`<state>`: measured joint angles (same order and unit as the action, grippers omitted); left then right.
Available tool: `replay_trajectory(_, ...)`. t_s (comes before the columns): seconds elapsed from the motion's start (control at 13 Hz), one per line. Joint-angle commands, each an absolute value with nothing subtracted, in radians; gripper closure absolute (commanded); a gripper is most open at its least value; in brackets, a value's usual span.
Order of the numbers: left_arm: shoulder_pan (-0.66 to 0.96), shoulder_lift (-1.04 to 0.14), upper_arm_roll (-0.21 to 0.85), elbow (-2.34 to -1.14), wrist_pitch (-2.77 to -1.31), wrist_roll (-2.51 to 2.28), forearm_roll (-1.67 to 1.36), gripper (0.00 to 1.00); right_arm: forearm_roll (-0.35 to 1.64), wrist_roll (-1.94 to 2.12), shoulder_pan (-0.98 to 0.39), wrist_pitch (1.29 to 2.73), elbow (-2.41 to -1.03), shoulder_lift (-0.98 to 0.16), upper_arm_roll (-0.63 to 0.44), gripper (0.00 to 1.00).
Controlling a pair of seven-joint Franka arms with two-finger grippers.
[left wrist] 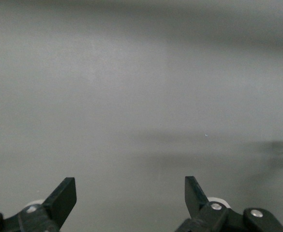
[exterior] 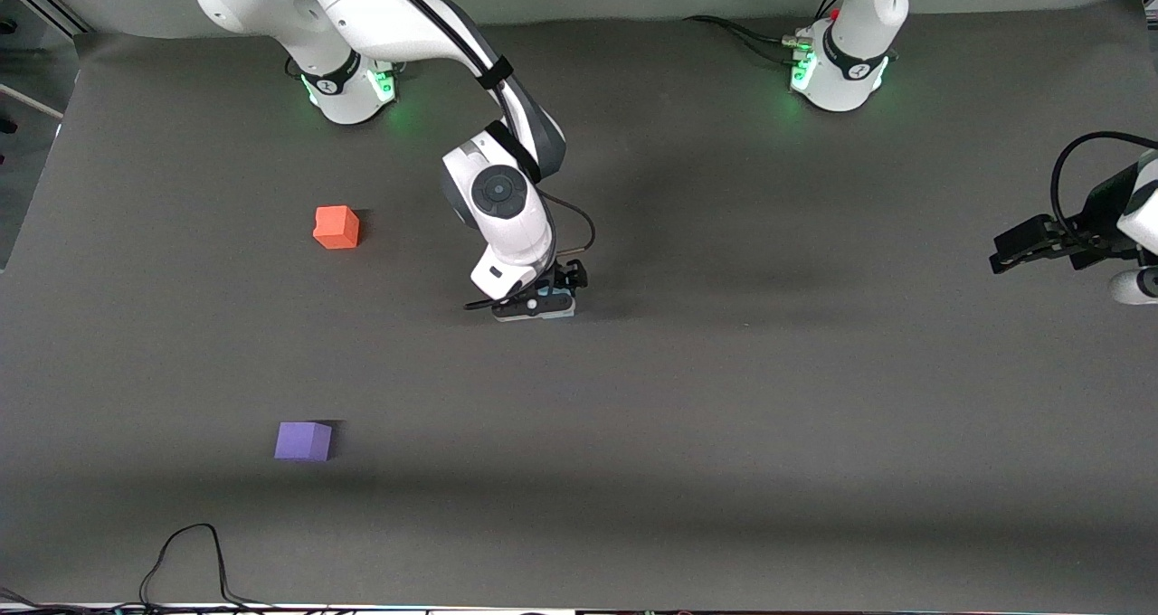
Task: Place blue block between orange and purple blocks
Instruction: 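Lower the right gripper and close it on the blue block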
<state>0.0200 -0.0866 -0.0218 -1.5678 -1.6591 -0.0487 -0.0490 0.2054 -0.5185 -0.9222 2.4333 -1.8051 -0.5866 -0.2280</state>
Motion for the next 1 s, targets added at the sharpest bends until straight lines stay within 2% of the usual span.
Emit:
replay_trajectory(0.0,0.015,-0.068,-0.018,-1.586,-1.663,-0.034,-0.035,0.00,0.202,-0.534,-0.937,2.466,-1.801,-0.610,-0.236,0.00)
replay_trajectory(0.46,0.018,-0.057,-0.017,-1.604,-1.664,-0.034,-0.034,0.00,0.206,-0.548,-0.963,2.533,-1.807,-0.660,-0.233,0.00)
replay_trajectory(0.54,0.018,-0.057,-0.017,-1.606,-1.666,-0.034,-0.035,0.00,0.206,-0.548,-0.971,2.534,-1.807,-0.663,-0.233,0.09)
replay_trajectory(0.69,0.018,-0.057,-0.017,-1.605,-1.661,-0.034,-0.034,0.00,0.206,-0.543,-0.973,2.540,-1.807,-0.664,-0.233,0.48)
replay_trajectory(0.84,0.018,-0.055,-0.017,-1.601,-1.660,-0.032,-0.034,0.00,0.206,-0.538,-0.971,2.539,-1.807,-0.664,-0.233,0.67)
replay_trajectory(0.92,0.020,-0.054,-0.015,-1.601,-1.658,-0.034,-0.034,0.00,0.206,-0.537,-0.969,2.534,-1.807,-0.658,-0.233,0.68)
